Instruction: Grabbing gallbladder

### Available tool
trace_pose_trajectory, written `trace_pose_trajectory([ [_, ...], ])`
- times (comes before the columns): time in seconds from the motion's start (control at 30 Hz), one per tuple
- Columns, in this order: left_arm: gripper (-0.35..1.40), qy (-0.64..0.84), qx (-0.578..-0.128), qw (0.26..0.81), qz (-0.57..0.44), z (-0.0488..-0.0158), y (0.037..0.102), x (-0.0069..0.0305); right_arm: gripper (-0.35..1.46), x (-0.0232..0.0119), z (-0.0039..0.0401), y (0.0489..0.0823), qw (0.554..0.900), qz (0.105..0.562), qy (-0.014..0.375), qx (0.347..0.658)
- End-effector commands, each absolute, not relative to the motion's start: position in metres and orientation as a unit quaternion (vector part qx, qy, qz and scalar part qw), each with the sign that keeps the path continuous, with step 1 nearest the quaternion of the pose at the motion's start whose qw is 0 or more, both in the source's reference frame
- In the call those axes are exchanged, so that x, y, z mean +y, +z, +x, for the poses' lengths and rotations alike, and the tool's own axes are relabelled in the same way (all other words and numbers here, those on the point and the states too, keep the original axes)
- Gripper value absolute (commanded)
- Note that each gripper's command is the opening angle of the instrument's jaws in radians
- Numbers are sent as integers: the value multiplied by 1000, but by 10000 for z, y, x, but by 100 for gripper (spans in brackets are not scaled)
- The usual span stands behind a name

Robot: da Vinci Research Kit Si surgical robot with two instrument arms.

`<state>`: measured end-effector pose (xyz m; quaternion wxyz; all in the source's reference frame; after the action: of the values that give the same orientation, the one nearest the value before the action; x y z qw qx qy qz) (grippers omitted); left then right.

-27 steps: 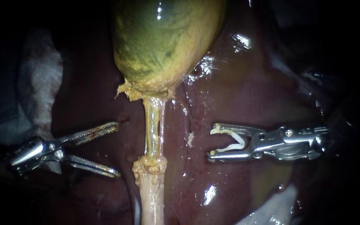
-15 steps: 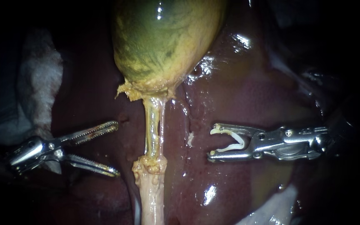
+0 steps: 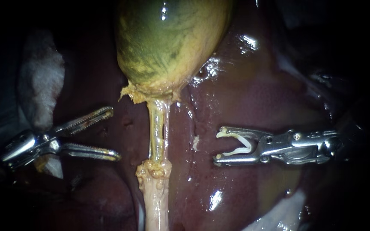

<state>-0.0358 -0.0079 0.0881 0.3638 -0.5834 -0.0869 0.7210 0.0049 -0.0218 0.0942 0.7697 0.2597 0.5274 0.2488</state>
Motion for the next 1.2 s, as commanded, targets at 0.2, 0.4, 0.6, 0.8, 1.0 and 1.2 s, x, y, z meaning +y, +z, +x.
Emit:
trace_pose_trajectory([
  [0.2, 56, 721, -67, 386, -571, -362, 890, -59, 60, -219, 49, 943, 770, 260, 249, 528],
  [0.4, 51, 721, -56, 397, -565, -369, 899, -43, 60, -219, 49, 943, 770, 260, 249, 528],
  [0.6, 44, 721, -49, 404, -561, -372, 906, -32, 60, -219, 49, 943, 770, 260, 249, 528],
  [0.8, 32, 720, -51, 403, -562, -383, 911, -25, 60, -219, 49, 943, 770, 260, 249, 528],
  [1.0, 9, 720, -54, 402, -563, -390, 912, -23, 60, -219, 49, 943, 770, 260, 249, 528],
  [1.2, -18, 721, -53, 399, -564, -389, 912, -24, 60, -219, 50, 943, 770, 259, 249, 528],
])
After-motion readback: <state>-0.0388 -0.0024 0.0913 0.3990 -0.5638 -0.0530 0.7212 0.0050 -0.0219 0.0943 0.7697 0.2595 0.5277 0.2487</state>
